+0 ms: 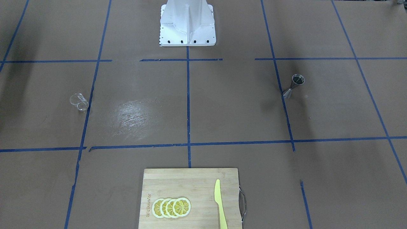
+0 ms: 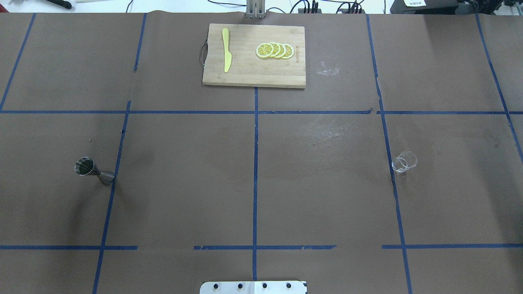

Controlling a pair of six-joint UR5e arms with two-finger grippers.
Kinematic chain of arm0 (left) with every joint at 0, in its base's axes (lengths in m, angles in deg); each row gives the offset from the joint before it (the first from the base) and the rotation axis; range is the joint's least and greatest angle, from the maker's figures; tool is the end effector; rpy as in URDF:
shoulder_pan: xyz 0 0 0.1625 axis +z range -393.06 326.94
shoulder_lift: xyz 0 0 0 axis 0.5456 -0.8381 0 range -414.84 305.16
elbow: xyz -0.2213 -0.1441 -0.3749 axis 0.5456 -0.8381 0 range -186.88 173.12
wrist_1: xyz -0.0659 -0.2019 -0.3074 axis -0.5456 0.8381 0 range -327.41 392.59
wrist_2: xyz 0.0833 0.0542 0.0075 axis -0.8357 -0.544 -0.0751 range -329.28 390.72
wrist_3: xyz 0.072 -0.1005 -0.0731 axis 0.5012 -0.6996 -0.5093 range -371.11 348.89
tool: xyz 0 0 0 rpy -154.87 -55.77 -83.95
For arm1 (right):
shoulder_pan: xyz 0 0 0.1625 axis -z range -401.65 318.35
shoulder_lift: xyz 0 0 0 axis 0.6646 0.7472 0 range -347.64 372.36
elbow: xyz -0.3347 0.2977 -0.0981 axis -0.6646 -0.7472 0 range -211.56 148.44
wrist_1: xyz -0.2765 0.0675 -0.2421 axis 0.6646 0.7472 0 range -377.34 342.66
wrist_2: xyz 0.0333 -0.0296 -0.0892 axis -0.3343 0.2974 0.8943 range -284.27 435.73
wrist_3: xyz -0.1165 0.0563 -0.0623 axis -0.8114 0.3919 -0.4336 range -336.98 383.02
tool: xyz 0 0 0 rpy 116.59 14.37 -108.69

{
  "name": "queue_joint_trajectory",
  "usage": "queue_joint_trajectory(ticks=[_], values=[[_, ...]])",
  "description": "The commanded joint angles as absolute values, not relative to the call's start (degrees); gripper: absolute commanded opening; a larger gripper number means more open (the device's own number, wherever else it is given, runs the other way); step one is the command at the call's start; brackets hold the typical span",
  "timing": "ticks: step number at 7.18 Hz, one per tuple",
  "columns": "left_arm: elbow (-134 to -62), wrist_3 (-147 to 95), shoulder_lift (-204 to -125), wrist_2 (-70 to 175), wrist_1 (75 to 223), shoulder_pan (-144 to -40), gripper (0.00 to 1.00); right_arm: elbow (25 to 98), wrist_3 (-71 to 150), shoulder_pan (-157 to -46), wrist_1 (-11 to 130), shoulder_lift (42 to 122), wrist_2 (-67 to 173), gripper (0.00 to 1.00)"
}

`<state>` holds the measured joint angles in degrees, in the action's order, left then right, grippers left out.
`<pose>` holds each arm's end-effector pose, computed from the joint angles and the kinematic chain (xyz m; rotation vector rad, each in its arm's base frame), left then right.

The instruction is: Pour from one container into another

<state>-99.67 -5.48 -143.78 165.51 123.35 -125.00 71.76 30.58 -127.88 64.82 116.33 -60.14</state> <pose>-0.0471 -0.4431 0.7079 0.0928 0.7775 0.0781 0.0071 -0.3510 0.6982 0.0391 -0.8072 0.0122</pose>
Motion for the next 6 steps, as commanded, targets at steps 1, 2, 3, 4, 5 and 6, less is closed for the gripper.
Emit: queue_joint_trajectory(ticks=[1, 2, 3, 4, 5, 6], values=[[-99.7, -5.5, -143.8, 165.5, 123.5, -125.0, 1.00, 71.7, 30.6, -127.9, 64.8, 116.6, -60.3, 1.00], [-99.7, -5.4, -143.8, 165.5, 123.5, -125.0, 1.00, 71.7, 30.7, -127.9, 64.7, 116.7, -60.5, 1.00], [-99.7, -5.5, -143.8, 165.5, 123.5, -125.0, 1.00, 71.8, 30.6, -127.9, 64.7, 116.6, -60.4, 1.00], [-99.7, -5.5, -143.8, 165.5, 123.1, -125.0, 1.00, 71.8, 30.6, -127.9, 62.5, 116.6, -60.2, 1.00], [-99.7, -5.5, -143.8, 165.5, 123.1, -125.0, 1.00, 71.8, 30.7, -127.9, 61.1, 116.7, -60.2, 1.00], [-99.7, -5.5, -143.8, 165.5, 123.0, -125.0, 1.00, 71.7, 30.8, -127.9, 61.2, 116.7, -60.1, 1.00]])
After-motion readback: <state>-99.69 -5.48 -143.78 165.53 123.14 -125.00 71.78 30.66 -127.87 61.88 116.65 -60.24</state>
